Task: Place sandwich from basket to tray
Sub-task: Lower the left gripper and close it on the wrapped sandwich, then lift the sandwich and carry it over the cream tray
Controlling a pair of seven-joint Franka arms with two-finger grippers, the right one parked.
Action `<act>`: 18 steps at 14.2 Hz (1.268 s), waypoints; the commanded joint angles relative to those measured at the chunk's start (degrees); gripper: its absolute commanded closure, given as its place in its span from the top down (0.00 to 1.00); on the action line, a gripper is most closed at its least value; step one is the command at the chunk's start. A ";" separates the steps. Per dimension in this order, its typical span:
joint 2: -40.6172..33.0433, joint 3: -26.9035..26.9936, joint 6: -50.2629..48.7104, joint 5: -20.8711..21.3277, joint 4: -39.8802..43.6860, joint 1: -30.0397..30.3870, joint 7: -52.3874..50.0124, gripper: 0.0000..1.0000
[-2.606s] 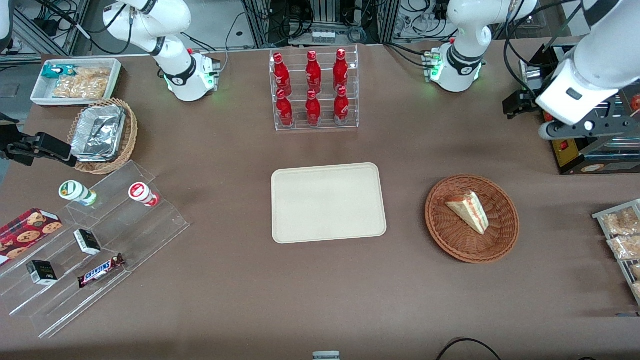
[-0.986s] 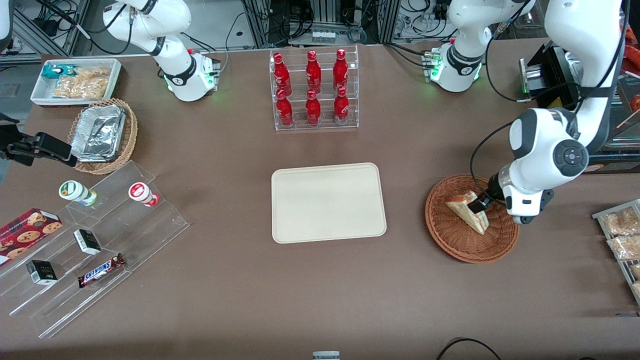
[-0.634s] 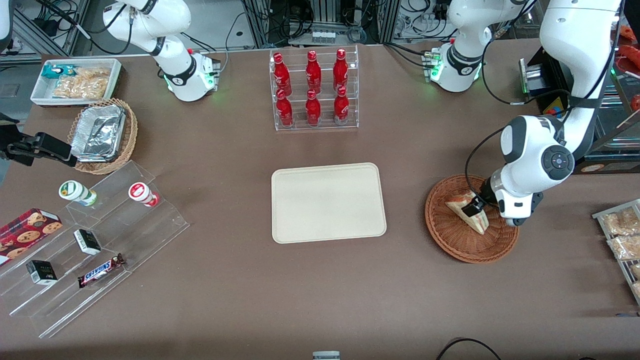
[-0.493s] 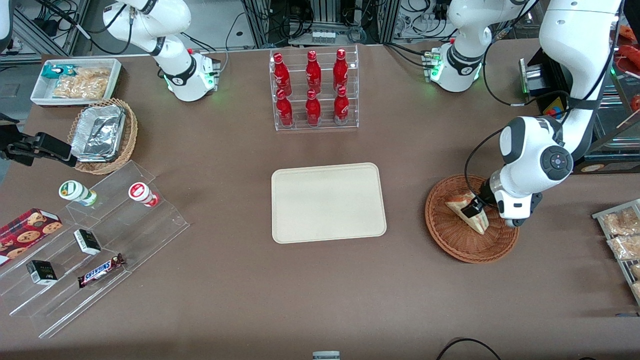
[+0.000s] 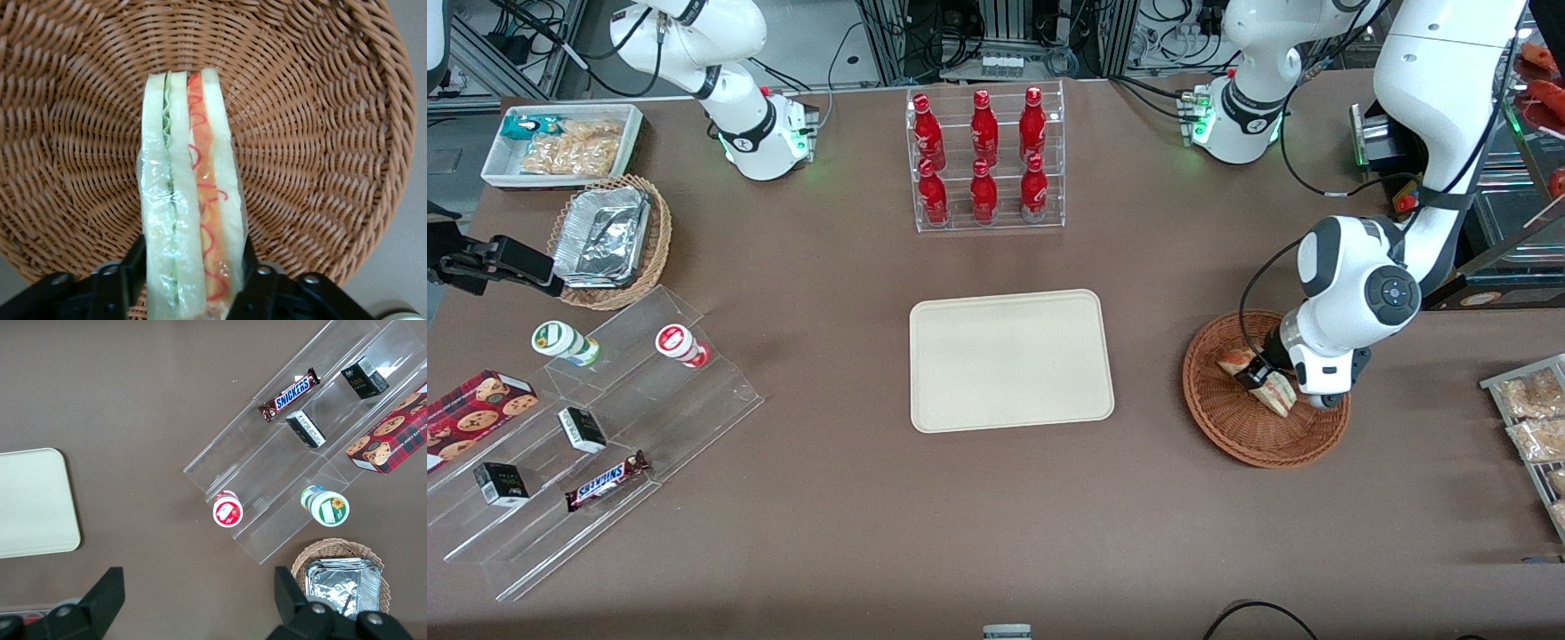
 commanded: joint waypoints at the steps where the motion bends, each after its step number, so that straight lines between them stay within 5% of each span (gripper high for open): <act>1: -0.87 0.08 0.89 0.01 -0.32 -1.22 -0.85 0.16; 4: -1.92 0.00 -0.86 1.75 1.08 -1.40 0.64 0.12; 9: -2.54 -0.80 -22.28 2.91 15.56 -5.86 5.39 0.12; 11: -1.93 -0.71 -23.72 3.35 18.13 -11.39 5.31 0.12; 15: 2.01 -0.80 -22.84 12.82 21.20 -21.85 5.05 0.12; 18: 6.15 -0.80 -22.58 13.55 25.42 -28.36 2.60 0.13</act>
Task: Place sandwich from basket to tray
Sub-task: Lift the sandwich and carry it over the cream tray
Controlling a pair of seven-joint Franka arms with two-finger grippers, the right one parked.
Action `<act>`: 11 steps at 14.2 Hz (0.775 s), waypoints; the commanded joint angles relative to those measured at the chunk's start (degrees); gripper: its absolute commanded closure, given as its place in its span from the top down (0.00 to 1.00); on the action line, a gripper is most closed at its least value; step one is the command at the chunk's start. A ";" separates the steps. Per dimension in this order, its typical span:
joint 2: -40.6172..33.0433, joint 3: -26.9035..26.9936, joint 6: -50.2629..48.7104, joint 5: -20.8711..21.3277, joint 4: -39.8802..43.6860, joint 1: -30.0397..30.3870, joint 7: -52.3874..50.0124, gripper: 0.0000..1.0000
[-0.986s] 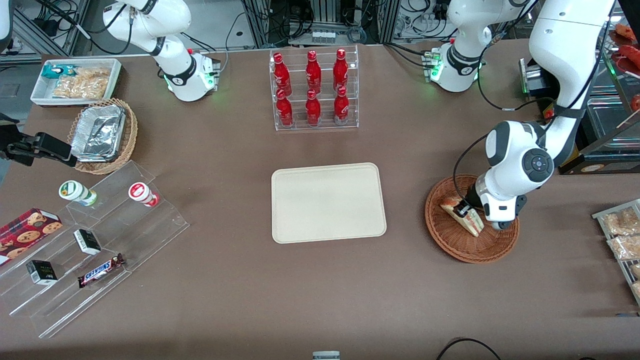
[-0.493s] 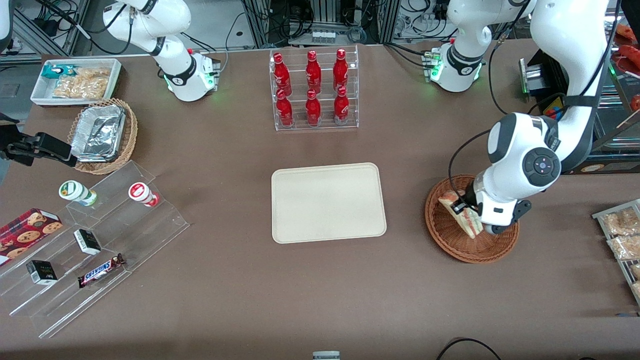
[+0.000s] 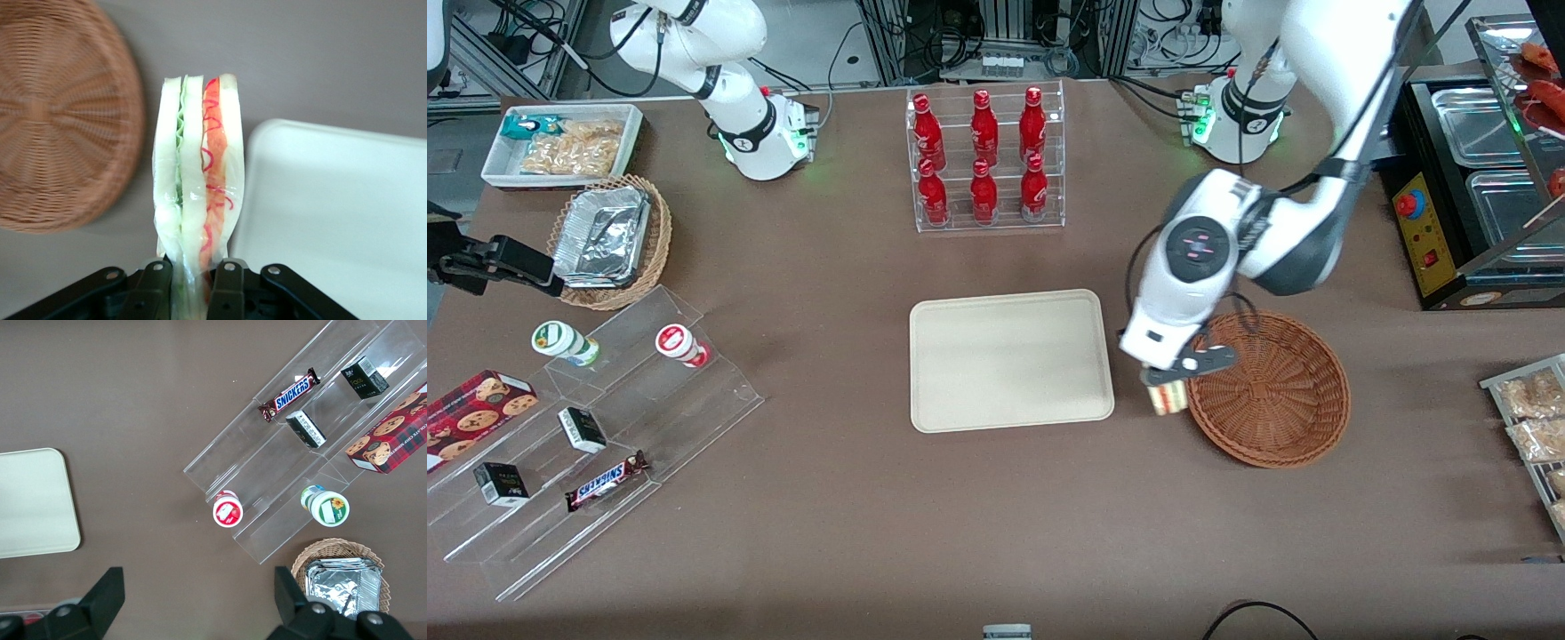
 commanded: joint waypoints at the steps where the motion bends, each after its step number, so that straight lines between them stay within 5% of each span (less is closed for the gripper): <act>1: 5.19 0.62 -0.10 0.98 5.19 -5.01 -2.02 0.13; 7: 17.49 0.45 8.60 0.71 14.58 -14.94 -10.01 0.13; 11: 19.97 0.45 8.87 0.27 17.15 -16.27 -10.46 0.15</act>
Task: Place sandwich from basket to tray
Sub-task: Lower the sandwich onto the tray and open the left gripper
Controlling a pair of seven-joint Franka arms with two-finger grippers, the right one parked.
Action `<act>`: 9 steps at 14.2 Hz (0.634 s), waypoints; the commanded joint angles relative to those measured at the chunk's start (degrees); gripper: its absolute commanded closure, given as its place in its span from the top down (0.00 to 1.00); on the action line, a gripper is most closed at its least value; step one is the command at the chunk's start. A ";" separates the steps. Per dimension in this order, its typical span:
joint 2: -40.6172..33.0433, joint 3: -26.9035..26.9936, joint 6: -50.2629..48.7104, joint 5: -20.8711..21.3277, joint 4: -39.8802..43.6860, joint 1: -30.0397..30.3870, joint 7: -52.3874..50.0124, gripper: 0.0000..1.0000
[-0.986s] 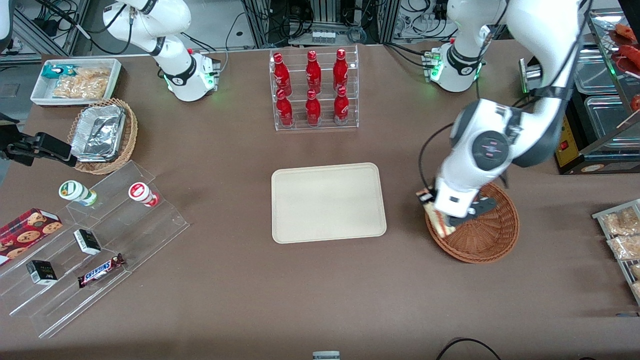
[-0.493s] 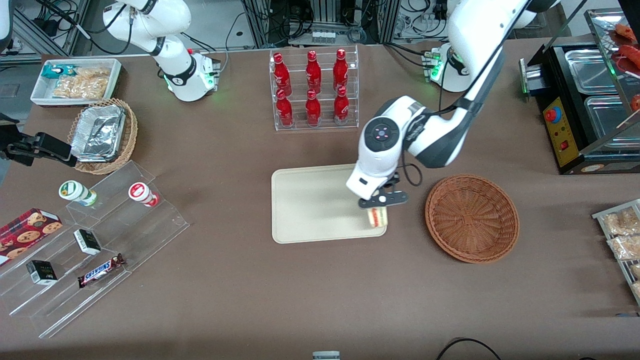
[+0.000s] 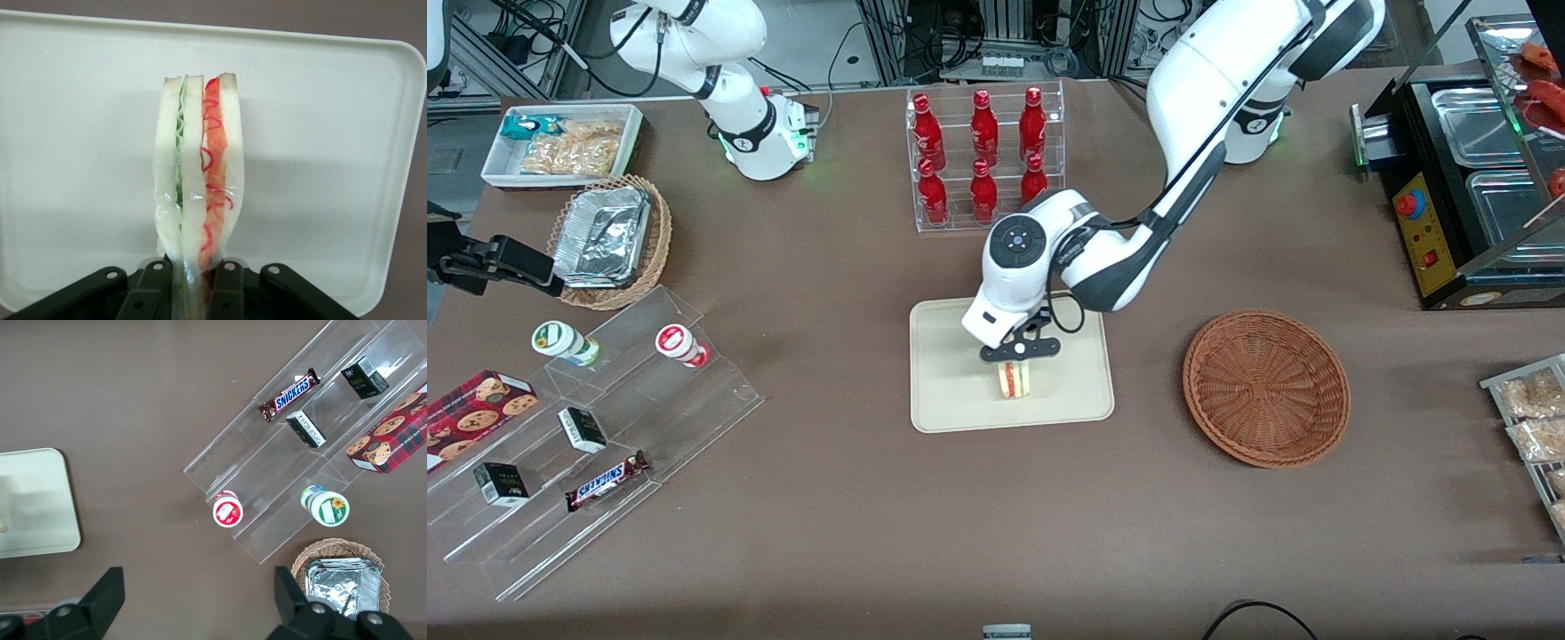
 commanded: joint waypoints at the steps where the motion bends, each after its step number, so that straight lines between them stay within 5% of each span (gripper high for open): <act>1: 1.75 0.47 -0.78 0.26 2.76 -1.36 -0.64 0.16; 3: 3.07 0.56 -0.69 0.70 3.02 -2.15 -0.64 0.22; 6: 3.25 0.65 -0.16 0.96 3.11 -2.16 -0.02 0.94; 9: 2.81 0.91 0.10 1.05 3.20 -2.07 0.07 1.00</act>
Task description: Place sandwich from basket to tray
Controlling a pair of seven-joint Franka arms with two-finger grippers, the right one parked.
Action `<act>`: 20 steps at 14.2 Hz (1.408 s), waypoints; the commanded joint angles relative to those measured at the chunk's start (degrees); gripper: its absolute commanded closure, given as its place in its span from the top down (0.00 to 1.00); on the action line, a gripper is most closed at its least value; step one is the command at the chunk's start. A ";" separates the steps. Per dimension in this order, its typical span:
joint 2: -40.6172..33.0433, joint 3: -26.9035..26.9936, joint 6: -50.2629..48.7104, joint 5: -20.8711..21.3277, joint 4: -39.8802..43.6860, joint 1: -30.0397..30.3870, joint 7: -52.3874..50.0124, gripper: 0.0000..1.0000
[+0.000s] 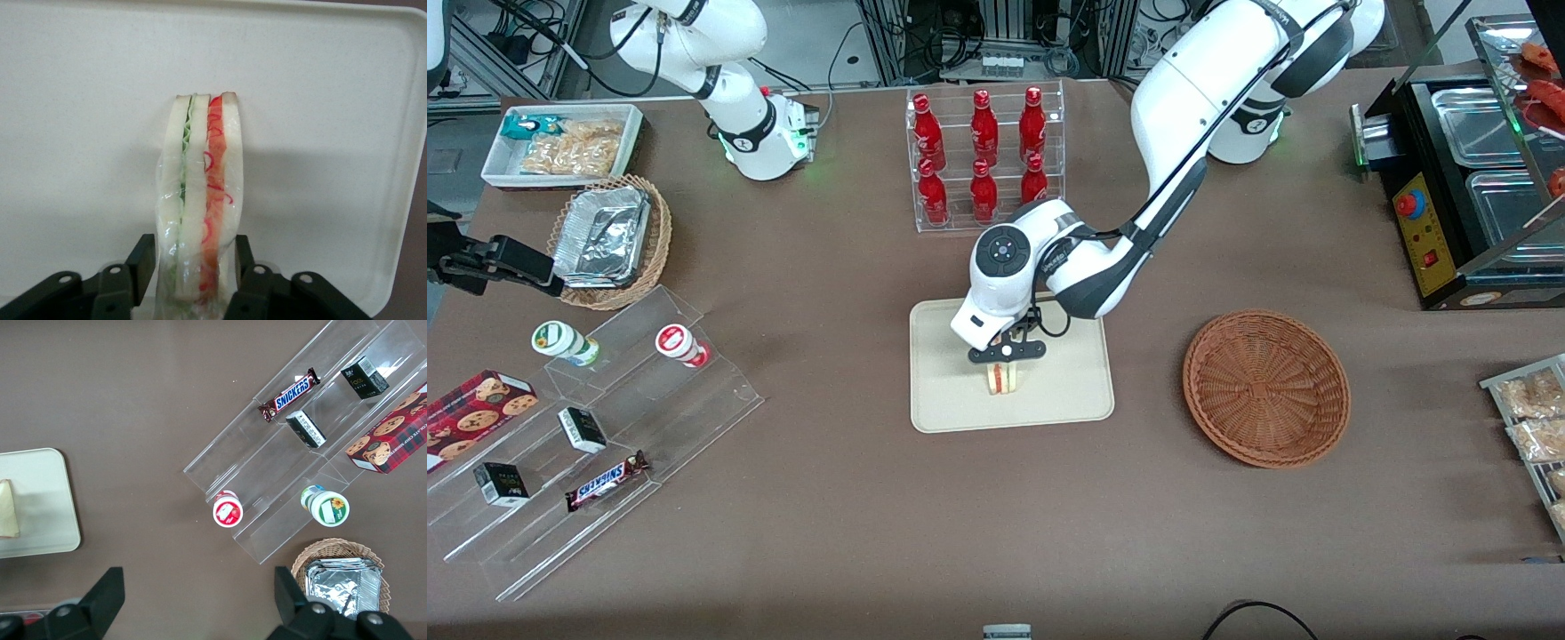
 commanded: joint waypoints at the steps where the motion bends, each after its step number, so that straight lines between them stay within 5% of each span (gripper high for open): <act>1: -0.46 0.87 -0.20 1.12 1.75 -0.57 0.05 1.00; 5: -7.91 1.66 -2.47 2.87 0.44 2.84 -0.21 1.00; 10: -21.17 1.66 -16.86 2.79 -5.53 9.61 7.93 1.00; 15: -36.04 1.57 -25.32 -1.25 -15.38 19.99 26.92 1.00; 20: -44.57 1.75 -38.58 -5.56 -12.76 27.63 36.44 1.00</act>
